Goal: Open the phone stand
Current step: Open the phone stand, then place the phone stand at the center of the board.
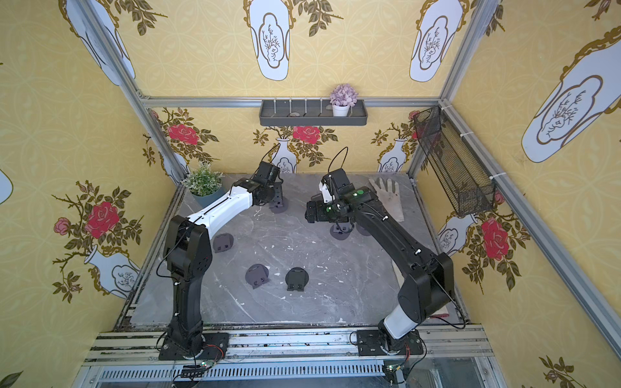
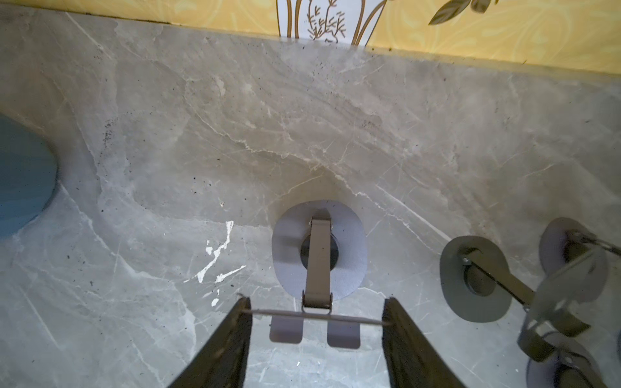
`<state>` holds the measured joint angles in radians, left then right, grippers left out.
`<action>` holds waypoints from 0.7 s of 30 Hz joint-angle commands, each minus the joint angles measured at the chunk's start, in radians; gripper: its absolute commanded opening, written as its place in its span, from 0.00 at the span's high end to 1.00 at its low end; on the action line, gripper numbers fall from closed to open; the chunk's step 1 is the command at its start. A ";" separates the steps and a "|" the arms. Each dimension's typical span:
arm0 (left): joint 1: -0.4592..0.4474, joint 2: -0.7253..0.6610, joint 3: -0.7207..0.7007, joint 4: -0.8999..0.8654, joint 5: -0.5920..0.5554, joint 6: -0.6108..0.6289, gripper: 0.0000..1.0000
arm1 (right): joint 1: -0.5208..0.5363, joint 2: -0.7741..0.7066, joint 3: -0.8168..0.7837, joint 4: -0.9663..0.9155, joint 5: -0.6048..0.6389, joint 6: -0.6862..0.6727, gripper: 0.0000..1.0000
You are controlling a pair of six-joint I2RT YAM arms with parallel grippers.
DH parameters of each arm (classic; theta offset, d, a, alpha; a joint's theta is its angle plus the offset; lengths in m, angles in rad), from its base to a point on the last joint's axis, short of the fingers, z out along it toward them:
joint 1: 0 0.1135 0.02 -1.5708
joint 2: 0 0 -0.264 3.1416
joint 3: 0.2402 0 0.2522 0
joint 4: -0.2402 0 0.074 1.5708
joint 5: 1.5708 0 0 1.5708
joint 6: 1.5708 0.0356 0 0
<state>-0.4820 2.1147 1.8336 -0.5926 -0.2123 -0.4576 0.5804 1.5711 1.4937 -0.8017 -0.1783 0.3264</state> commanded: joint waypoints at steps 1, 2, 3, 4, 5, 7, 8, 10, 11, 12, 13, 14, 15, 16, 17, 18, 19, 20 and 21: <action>0.003 0.024 -0.005 -0.036 -0.044 -0.022 0.86 | -0.005 -0.018 -0.010 0.034 0.009 0.014 0.02; 0.003 0.029 -0.007 -0.030 -0.046 -0.025 0.86 | -0.007 -0.022 -0.013 0.032 0.008 0.014 0.02; 0.002 0.037 -0.006 -0.029 -0.046 -0.028 0.85 | -0.009 -0.025 -0.015 0.031 0.007 0.013 0.02; 0.002 0.043 -0.009 -0.023 -0.042 -0.031 0.85 | -0.011 -0.027 -0.018 0.030 0.006 0.013 0.02; 0.001 0.046 -0.017 -0.016 -0.039 -0.031 0.85 | -0.010 -0.030 -0.020 0.029 0.005 0.014 0.02; -0.001 0.046 -0.036 0.001 -0.034 -0.032 0.84 | -0.013 -0.036 -0.028 0.030 0.001 0.015 0.02; -0.001 0.043 -0.050 0.013 -0.032 -0.032 0.83 | -0.013 -0.038 -0.032 0.030 -0.001 0.016 0.02; -0.003 0.039 -0.069 0.021 -0.032 -0.032 0.81 | -0.016 -0.043 -0.037 0.031 -0.003 0.014 0.02; -0.004 0.035 -0.078 0.025 -0.030 -0.032 0.80 | -0.016 -0.043 -0.039 0.031 -0.005 0.016 0.02; -0.004 0.032 -0.087 0.028 -0.030 -0.032 0.79 | -0.016 -0.042 -0.041 0.033 -0.007 0.015 0.02; -0.004 0.030 -0.093 0.029 -0.030 -0.031 0.77 | -0.017 -0.042 -0.040 0.032 -0.009 0.013 0.02; -0.005 0.026 -0.100 0.035 -0.026 -0.030 0.75 | -0.017 -0.041 -0.039 0.033 -0.011 0.013 0.02; -0.004 0.021 -0.109 0.043 -0.023 -0.028 0.72 | -0.017 -0.039 -0.038 0.034 -0.012 0.013 0.02; -0.004 0.015 -0.118 0.053 -0.017 -0.026 0.70 | -0.017 -0.037 -0.038 0.034 -0.014 0.011 0.02; -0.004 0.006 -0.127 0.065 -0.012 -0.026 0.68 | -0.019 -0.036 -0.036 0.034 -0.017 0.007 0.02; -0.004 -0.005 -0.138 0.083 -0.006 -0.022 0.63 | -0.019 -0.032 -0.034 0.034 -0.020 0.005 0.02; -0.004 -0.015 -0.148 0.098 -0.001 -0.021 0.59 | -0.019 -0.030 -0.033 0.032 -0.023 0.005 0.02; -0.005 -0.025 -0.156 0.113 0.004 -0.020 0.56 | -0.018 -0.029 -0.032 0.033 -0.025 0.003 0.02; -0.004 -0.034 -0.162 0.127 0.004 -0.019 0.44 | -0.019 -0.028 -0.033 0.034 -0.027 0.001 0.02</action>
<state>-0.4858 2.0903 1.6905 -0.4721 -0.2447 -0.4778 0.5621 1.5391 1.4555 -0.7856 -0.1932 0.3382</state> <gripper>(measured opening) 0.572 0.981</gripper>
